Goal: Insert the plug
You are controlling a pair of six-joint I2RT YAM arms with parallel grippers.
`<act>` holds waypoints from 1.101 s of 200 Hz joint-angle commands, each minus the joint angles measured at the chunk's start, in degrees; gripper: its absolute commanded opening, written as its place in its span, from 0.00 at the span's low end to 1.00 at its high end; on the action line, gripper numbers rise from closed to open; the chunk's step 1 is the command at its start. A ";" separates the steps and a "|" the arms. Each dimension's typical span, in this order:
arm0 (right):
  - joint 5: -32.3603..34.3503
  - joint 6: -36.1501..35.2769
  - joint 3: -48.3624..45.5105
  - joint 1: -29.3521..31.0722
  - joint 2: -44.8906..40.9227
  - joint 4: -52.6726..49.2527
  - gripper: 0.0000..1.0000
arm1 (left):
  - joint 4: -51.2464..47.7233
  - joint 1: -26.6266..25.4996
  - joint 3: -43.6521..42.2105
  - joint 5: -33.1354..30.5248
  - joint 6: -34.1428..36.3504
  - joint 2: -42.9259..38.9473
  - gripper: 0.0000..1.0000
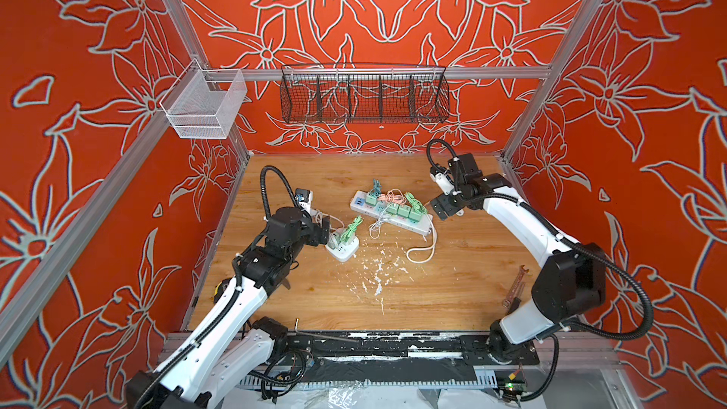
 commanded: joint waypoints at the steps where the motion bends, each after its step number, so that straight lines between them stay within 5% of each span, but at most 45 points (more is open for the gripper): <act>1: 4.82 7.79 -4.85 -2.86 -2.00 7.56 0.97 | 8.38 5.39 -1.28 -7.82 -3.83 5.81 0.97; 36: 12.21 12.93 -14.73 -3.87 -2.59 17.83 0.97 | 16.40 11.94 -2.87 -13.41 -7.62 17.07 0.97; 61: 13.43 14.39 -20.74 -4.01 -2.01 25.28 0.98 | 23.77 14.73 -5.24 -11.10 -6.20 23.13 0.97; 99: 17.05 14.24 -29.37 -4.10 -1.25 39.53 0.98 | 19.09 17.04 -0.58 -4.53 -3.48 29.51 0.97; 166: 16.58 10.57 -48.28 -4.28 -7.08 72.89 0.98 | 37.69 16.85 -15.37 1.22 -1.24 25.16 0.97; 193: 15.73 12.29 -48.40 -5.68 -7.86 71.42 0.98 | 48.56 16.89 -21.16 4.25 0.57 25.99 0.97; 220: 12.00 12.61 -50.14 -7.02 -8.86 73.44 0.98 | 43.79 16.95 -19.33 4.63 0.25 25.25 0.97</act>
